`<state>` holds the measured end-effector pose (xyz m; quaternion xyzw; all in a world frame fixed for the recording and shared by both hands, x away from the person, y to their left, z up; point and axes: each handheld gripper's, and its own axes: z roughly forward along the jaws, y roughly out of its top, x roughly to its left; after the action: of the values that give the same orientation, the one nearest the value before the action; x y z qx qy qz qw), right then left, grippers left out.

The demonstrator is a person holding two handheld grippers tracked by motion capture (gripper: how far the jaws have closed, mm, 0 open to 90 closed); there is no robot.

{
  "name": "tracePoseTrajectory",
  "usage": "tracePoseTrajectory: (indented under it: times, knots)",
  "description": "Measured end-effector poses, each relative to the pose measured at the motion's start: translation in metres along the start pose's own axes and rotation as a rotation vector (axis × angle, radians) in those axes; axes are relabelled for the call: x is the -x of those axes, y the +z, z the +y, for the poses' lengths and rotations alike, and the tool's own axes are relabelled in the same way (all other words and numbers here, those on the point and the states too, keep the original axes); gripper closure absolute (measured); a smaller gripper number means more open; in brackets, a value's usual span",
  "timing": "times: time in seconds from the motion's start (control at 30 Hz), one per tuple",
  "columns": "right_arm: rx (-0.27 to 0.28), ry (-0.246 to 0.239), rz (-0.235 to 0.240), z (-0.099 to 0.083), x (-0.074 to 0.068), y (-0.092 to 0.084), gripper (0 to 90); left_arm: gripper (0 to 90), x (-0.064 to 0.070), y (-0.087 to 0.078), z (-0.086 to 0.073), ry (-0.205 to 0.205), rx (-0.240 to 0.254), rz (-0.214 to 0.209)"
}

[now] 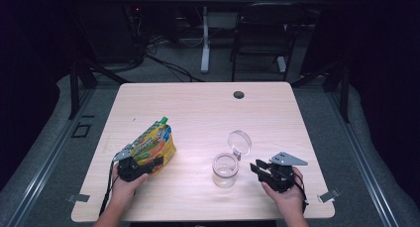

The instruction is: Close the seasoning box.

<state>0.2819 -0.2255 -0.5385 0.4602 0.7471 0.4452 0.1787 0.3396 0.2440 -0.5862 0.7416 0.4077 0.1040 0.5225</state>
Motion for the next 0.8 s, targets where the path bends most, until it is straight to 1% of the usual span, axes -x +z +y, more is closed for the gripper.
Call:
tracePoseTrajectory:
  times: [0.07,0.23,0.3,0.33,0.37,0.4,0.43,0.53,0.6,0.67,0.7,0.73,0.77,0.8]
  knots:
    - [0.001,-0.001,-0.001,0.0,0.0,0.0,69.2,60.3,-0.001,0.0,0.0,-0.005,0.0,0.0]
    - [0.007,-0.001,-0.002,0.0,0.001,0.0,69.2,60.6,0.0,-0.001,0.002,0.002,-0.012,0.008]
    - [0.008,-0.001,-0.002,0.0,0.001,0.0,69.2,60.6,-0.001,-0.003,0.003,0.007,-0.03,-0.005]
    - [0.007,-0.002,-0.002,0.0,0.001,-0.001,69.1,60.7,0.0,-0.002,0.003,0.007,-0.017,0.011]
    - [0.007,-0.003,-0.002,0.0,0.001,-0.001,69.2,60.6,0.0,-0.002,0.003,0.009,-0.016,0.013]
    - [0.007,-0.003,-0.002,0.0,0.001,-0.001,69.2,60.7,0.0,-0.003,0.004,0.009,-0.018,0.006]
    - [0.009,-0.003,0.0,0.0,0.001,-0.001,69.1,60.7,0.0,-0.003,0.004,0.008,-0.01,0.015]
    - [0.008,-0.001,-0.001,0.0,0.001,-0.001,69.2,60.8,0.001,-0.005,0.005,0.013,-0.003,0.022]
    - [0.008,-0.003,-0.004,0.0,0.001,-0.001,69.1,60.8,0.001,-0.007,0.007,0.015,-0.005,0.014]
    - [0.008,-0.002,-0.002,0.0,0.001,-0.001,69.1,60.8,0.002,-0.009,0.008,0.018,0.004,0.028]
    - [0.008,-0.001,-0.002,0.0,0.001,-0.001,69.0,60.8,0.002,-0.01,0.009,0.023,-0.001,0.019]
    - [0.007,-0.001,-0.004,0.0,0.001,-0.001,69.0,60.8,0.002,-0.011,0.01,0.027,-0.005,0.023]
    - [0.007,-0.001,-0.004,0.0,0.001,-0.001,69.0,60.8,0.004,-0.011,0.01,0.031,0.006,0.037]
    - [0.007,-0.001,-0.004,0.0,0.001,-0.001,69.0,60.8,0.005,-0.012,0.011,0.036,0.007,0.041]
